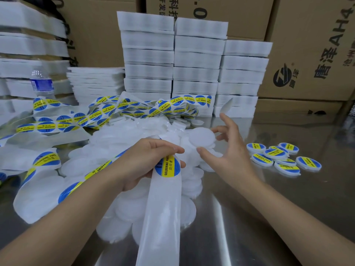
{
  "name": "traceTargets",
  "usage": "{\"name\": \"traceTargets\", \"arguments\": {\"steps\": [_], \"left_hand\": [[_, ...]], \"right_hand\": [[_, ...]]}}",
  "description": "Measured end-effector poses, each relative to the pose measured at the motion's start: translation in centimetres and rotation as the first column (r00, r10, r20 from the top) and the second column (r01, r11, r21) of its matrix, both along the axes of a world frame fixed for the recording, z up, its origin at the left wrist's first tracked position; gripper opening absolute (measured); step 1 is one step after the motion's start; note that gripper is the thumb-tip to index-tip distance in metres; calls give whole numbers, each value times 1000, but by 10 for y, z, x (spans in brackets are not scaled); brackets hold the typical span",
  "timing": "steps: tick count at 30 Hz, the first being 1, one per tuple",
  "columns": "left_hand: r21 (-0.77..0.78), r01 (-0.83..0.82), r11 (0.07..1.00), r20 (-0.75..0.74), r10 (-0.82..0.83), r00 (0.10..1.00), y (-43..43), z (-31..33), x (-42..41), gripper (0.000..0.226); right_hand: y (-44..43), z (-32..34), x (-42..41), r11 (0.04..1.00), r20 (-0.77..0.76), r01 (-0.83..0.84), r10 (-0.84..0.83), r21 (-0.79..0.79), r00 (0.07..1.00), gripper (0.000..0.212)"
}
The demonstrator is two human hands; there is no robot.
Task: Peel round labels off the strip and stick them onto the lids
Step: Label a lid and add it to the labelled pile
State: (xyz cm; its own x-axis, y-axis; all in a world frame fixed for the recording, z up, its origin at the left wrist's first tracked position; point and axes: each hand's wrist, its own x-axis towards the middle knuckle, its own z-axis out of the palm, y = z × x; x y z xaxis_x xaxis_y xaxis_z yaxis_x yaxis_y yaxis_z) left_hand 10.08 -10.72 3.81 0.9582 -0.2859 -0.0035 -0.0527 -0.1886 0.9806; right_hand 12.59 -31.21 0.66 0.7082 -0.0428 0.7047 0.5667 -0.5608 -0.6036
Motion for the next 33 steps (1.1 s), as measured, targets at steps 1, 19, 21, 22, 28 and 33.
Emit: {"name": "traceTargets", "arguments": {"steps": [1,19,21,22,28,33], "left_hand": [[3,-8,1000,-8,8,1000,0,0,1,20],[57,-23,998,18,22,1000,0,-2,5,26],[42,-28,999,10,28,1000,-1,-2,5,22],[36,-33,999,8,32,999,-1,-2,5,22],[16,-31,999,-4,31,1000,-1,-2,6,16],[25,-23,999,2,23,1000,-1,-2,6,15]], "right_hand": [[2,0,-3,999,19,-37,36,2,999,85],[13,11,-24,980,109,-199,197,10,974,59],[15,19,-27,928,38,-265,264,261,964,23],[15,25,-28,866,1,-290,317,407,948,10],[3,37,-25,604,-206,-194,529,773,823,55],[6,31,-20,696,-372,-82,475,713,797,55]]}}
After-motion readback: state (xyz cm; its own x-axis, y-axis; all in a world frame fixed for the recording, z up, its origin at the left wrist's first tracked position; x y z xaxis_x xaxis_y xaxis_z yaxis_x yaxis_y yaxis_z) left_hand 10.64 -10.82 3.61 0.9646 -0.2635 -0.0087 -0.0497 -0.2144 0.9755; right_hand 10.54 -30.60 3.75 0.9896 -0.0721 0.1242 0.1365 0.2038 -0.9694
